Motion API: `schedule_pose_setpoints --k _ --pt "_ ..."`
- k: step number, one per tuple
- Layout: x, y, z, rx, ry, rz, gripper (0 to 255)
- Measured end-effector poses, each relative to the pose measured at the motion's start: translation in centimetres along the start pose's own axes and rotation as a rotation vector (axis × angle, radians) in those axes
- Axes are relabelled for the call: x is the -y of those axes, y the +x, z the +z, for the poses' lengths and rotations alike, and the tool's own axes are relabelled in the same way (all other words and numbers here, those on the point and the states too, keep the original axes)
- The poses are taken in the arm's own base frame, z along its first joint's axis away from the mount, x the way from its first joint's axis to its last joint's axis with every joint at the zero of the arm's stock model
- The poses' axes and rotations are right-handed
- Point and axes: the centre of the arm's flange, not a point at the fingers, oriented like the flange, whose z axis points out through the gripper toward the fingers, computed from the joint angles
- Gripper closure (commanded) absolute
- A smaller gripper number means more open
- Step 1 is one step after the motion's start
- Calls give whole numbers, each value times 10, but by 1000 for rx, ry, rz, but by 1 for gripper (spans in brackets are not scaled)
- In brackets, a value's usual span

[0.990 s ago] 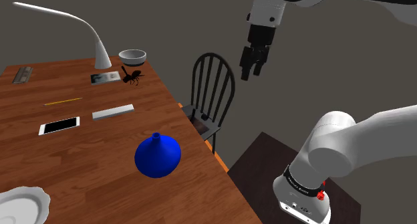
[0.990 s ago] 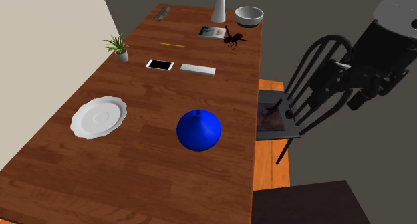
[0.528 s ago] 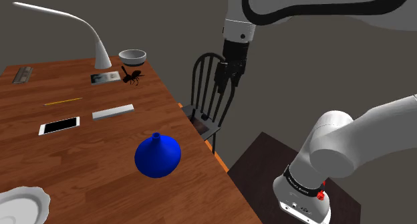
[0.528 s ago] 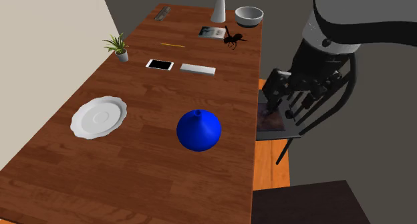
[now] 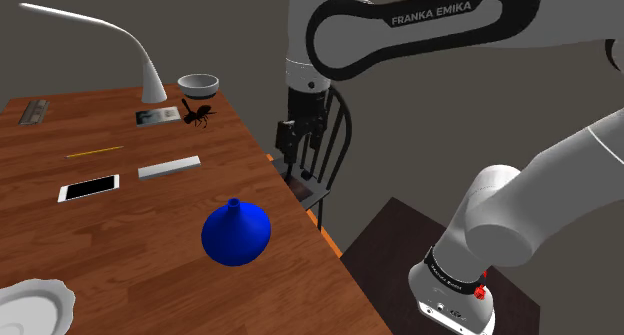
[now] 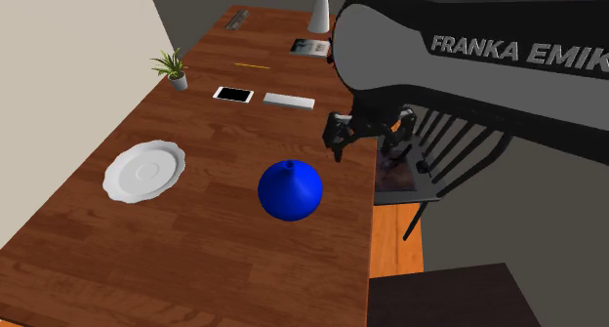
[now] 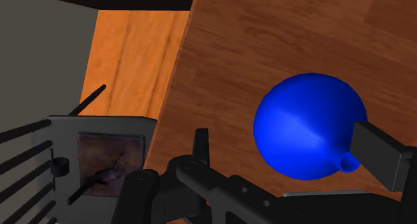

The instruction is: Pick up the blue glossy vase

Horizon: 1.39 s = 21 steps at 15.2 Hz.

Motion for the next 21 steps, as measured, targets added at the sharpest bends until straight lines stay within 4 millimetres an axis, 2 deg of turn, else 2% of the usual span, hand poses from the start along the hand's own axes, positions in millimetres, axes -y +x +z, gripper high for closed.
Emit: schedule_pose_setpoints --k 4,6,11,14,21 --pt "37 29 25 -8 -21 -11 0" --pt "60 37 41 -12 -31 -17 0" --pt "106 76 79 -22 -56 -32 0" --pt "133 90 98 -27 -70 -39 0" --pt "136 96 135 -28 -74 -41 0"
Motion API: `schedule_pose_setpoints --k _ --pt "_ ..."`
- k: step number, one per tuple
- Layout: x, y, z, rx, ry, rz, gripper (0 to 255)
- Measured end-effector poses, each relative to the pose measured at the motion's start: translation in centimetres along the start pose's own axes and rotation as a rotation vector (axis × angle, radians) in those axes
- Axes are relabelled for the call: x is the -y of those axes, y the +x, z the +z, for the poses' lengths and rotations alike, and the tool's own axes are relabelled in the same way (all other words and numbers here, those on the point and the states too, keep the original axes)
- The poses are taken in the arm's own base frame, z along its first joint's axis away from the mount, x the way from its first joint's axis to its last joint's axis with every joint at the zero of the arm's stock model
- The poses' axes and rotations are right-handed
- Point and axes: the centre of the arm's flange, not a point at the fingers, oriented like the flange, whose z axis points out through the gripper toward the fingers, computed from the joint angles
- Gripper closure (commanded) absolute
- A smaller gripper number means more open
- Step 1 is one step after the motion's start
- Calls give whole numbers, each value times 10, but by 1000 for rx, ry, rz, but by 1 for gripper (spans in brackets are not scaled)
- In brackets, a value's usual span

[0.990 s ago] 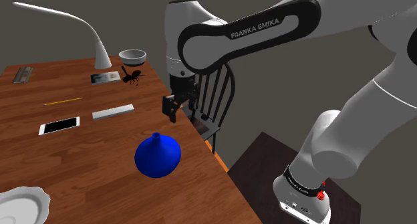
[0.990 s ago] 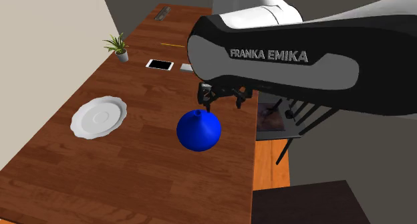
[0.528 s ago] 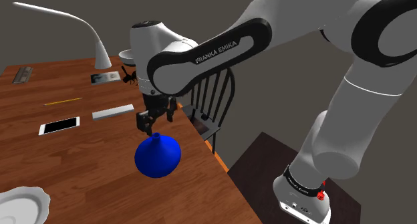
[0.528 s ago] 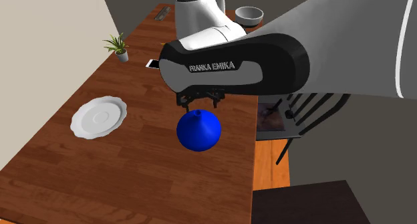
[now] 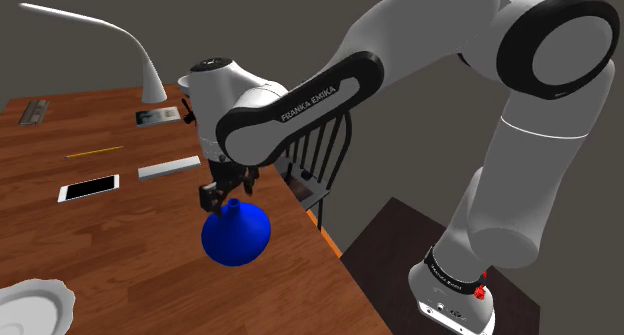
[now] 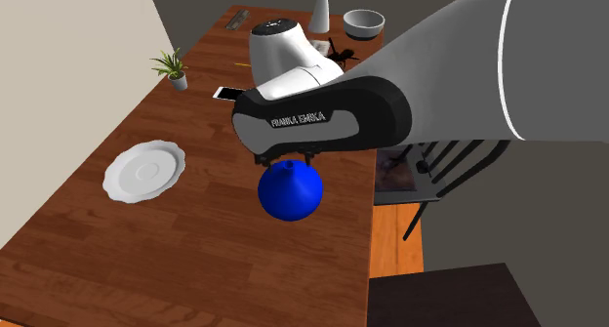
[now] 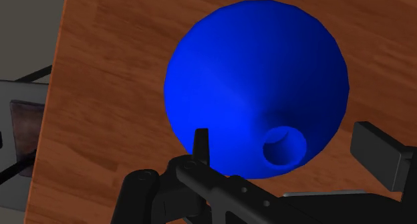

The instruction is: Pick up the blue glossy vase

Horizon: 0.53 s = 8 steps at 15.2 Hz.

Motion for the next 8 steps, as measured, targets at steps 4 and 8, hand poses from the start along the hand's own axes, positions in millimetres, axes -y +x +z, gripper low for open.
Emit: schedule_pose_setpoints --k 4,8 --pt "0 1 9 0 0 0 255" --pt "0 1 9 -2 1 1 255"
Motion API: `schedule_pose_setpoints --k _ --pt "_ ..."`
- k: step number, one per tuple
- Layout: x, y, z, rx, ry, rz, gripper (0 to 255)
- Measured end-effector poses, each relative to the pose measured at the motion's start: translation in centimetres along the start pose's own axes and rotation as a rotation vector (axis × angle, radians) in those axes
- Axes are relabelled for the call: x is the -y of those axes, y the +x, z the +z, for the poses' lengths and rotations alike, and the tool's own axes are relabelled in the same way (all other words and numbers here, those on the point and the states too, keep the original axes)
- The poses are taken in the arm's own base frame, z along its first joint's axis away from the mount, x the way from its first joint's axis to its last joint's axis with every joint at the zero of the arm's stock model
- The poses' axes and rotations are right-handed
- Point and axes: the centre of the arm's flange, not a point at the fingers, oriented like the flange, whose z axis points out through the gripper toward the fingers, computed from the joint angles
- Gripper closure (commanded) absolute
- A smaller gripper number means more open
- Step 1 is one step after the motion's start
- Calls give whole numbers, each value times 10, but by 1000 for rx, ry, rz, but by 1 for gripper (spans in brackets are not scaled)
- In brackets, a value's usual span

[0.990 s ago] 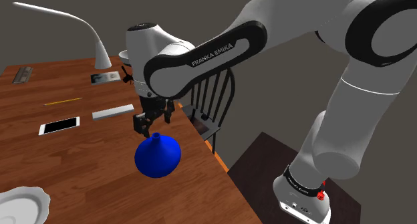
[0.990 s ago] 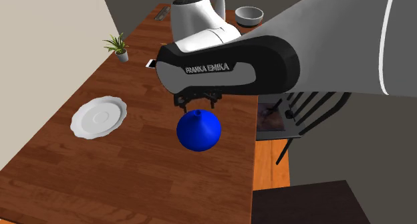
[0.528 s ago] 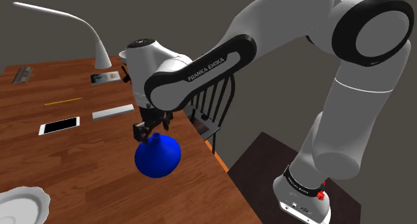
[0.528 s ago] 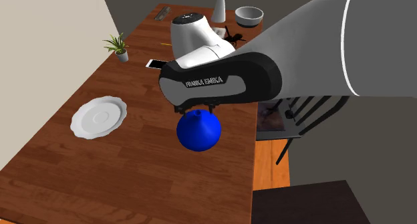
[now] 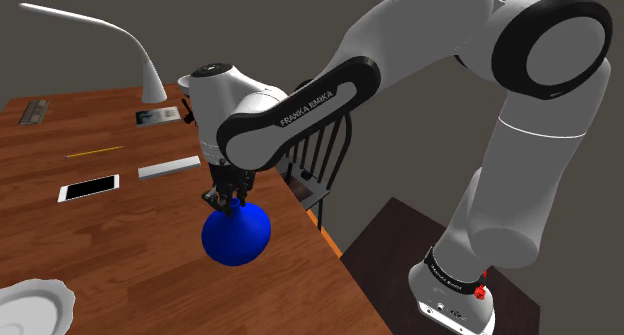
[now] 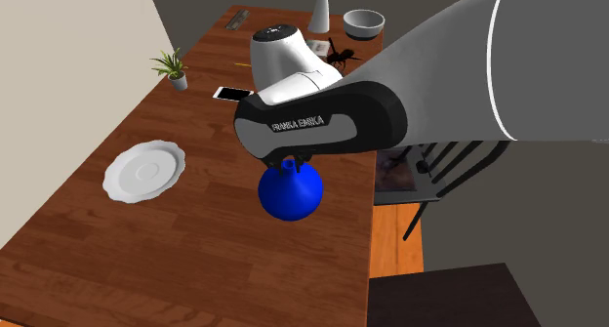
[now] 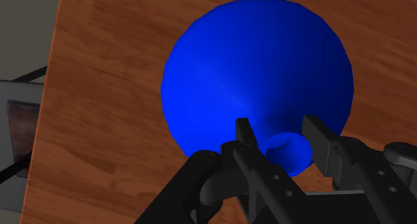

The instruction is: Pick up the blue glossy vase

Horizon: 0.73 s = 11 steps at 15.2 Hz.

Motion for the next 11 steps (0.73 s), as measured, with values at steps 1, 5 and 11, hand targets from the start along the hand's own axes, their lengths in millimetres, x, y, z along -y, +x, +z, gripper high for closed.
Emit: schedule_pose_setpoints --k 1,5,11 --pt "0 0 0 0 0 0 255" --pt "0 -1 -2 2 0 0 255" --pt "-1 -3 -30 3 -1 -1 255"
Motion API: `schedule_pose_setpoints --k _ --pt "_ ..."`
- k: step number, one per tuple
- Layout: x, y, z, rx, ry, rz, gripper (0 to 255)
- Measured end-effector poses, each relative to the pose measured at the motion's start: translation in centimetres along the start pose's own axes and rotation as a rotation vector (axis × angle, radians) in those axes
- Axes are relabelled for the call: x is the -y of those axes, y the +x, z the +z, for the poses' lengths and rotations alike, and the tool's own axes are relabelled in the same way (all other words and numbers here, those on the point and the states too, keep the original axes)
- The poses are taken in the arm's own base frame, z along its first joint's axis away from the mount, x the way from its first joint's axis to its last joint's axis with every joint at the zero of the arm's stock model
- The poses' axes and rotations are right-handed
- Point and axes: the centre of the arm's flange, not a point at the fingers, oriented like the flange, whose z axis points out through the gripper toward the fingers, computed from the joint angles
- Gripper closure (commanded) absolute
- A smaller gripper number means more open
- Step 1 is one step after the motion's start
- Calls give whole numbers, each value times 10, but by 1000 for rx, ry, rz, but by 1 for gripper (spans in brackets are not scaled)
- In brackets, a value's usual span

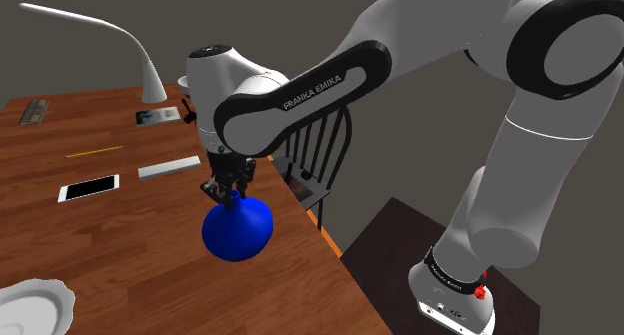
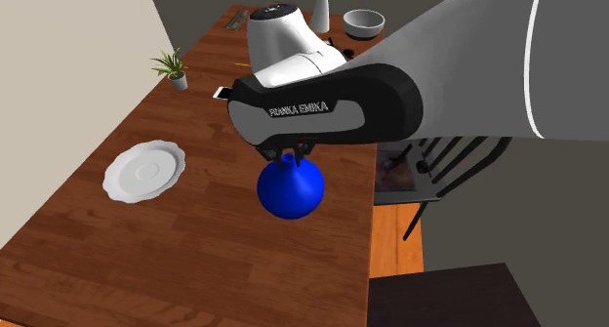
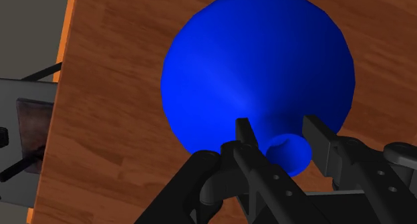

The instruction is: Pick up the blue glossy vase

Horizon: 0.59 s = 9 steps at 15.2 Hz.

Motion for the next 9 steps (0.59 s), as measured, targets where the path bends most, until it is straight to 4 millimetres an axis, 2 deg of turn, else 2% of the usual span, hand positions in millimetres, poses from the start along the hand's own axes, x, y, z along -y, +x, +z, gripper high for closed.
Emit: schedule_pose_setpoints --k 9 --pt "0 1 -45 0 0 0 255"
